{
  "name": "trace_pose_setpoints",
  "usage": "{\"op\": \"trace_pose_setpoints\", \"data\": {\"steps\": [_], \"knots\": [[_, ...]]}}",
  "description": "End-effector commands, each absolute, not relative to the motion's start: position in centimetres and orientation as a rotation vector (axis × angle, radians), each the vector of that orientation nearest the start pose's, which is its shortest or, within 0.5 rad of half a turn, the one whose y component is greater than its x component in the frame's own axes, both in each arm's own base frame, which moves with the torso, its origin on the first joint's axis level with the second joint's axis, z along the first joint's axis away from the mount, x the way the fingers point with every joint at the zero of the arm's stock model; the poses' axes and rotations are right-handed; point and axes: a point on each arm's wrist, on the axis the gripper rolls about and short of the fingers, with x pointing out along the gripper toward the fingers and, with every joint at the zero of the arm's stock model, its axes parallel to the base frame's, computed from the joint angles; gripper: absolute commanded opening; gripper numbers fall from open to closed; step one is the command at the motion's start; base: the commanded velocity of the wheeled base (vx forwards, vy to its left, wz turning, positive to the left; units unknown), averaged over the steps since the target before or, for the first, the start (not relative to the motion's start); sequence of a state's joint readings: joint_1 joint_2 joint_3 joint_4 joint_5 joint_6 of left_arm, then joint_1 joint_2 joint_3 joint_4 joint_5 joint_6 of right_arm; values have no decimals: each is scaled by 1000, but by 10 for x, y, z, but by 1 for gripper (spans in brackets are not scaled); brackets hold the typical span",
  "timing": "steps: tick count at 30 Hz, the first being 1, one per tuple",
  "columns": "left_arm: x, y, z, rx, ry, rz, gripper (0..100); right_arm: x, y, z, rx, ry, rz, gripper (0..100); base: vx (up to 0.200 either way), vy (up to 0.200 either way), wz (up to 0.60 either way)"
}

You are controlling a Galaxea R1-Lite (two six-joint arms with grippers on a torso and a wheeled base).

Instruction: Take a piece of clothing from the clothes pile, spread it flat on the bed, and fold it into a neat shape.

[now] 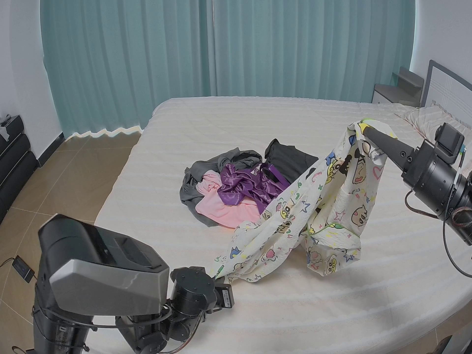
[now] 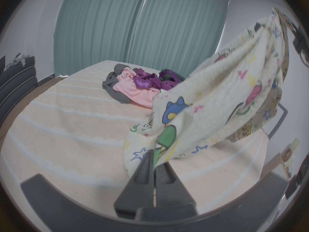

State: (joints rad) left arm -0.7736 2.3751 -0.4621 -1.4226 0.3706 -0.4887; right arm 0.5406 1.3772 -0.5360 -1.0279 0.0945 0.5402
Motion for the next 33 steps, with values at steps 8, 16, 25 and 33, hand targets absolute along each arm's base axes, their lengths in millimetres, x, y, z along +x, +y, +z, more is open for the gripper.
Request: {"op": "trace_pose_setpoints", "data": {"steps": [8,16,25,33], "knots": [[223,-174,55,-376,327,-241,0,192,93,211,554,52,553,0,0,0,0],[208,-147,100,-439,196,-233,0,208,80,190,544,116,443,0,0,0,0],[207,-118,153,-431,-23,-191,0,229,74,209,649,36,376,0,0,0,0],[212,-115,211,-455,-219,-160,0,210,70,263,680,-164,431,0,0,0,0]]}}
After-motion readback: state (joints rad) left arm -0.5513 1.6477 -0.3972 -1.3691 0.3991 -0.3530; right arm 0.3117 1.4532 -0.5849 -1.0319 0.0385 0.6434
